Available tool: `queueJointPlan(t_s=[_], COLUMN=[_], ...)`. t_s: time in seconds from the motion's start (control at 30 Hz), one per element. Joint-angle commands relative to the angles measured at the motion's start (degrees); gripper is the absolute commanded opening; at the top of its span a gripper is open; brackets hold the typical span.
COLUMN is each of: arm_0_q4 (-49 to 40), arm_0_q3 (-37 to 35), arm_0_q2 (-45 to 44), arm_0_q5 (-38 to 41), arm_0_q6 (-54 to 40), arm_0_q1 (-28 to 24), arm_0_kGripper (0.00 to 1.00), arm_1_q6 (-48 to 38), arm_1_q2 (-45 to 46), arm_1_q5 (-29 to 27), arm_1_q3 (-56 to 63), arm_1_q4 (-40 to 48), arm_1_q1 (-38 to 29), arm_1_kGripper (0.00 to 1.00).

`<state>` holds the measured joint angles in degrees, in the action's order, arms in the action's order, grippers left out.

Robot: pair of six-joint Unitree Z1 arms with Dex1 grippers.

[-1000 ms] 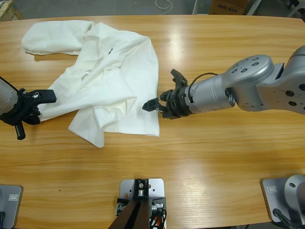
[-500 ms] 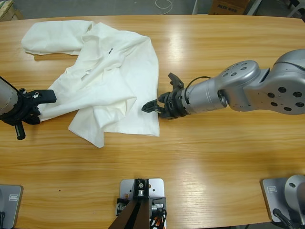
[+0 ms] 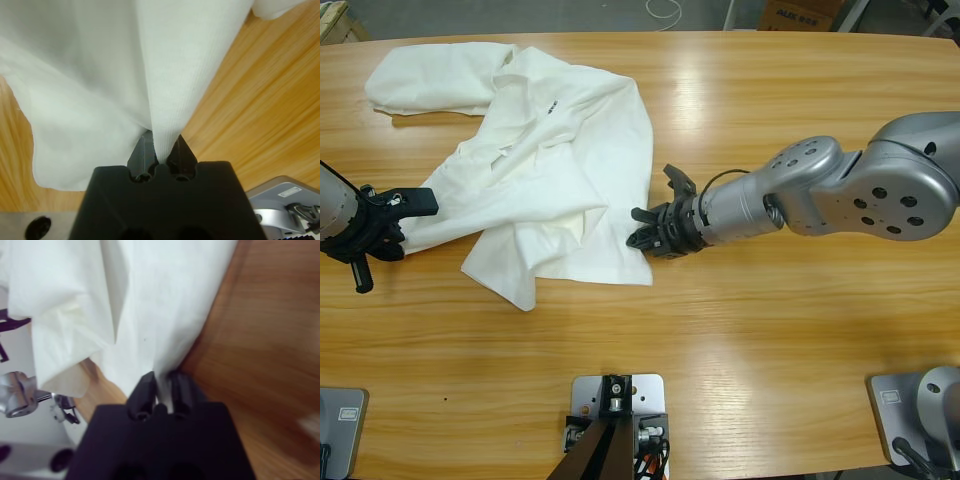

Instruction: Fold clothes

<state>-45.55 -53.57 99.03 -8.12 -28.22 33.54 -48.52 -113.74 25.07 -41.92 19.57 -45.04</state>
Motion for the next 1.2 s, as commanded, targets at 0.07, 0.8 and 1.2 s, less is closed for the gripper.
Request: queueJointPlan(t_s=[0.07,0.8,1.2], arm_0_q4=[-0.7,-1.3,-0.4], arm_0_q3=[0.1,-2.2,-6.2], arm_0_q2=[-0.1,-0.9,-1.8], arm_0_q5=[-0.8,1.9,3.7], arm_0_q6=[0.9,6.2,19.9], arm_0_q1=[-0.4,6.2,9.1], arm_0_kGripper=[0.0,0.0,0.996], arm_1_q6=[13.6,59.0,48.8], arm_1_q2=[3.9,-18.5,-8.9], arm_1_q5=[-10.1,-30.4,-39.3], arm_1_q3=[-4.4,-75.7,-75.4], arm_1_q4=[-18.6,-75.5,-87.2], arm_1_q1=[0.8,33.4,32.1], arm_1_kGripper=[0.0,0.0,1.0])
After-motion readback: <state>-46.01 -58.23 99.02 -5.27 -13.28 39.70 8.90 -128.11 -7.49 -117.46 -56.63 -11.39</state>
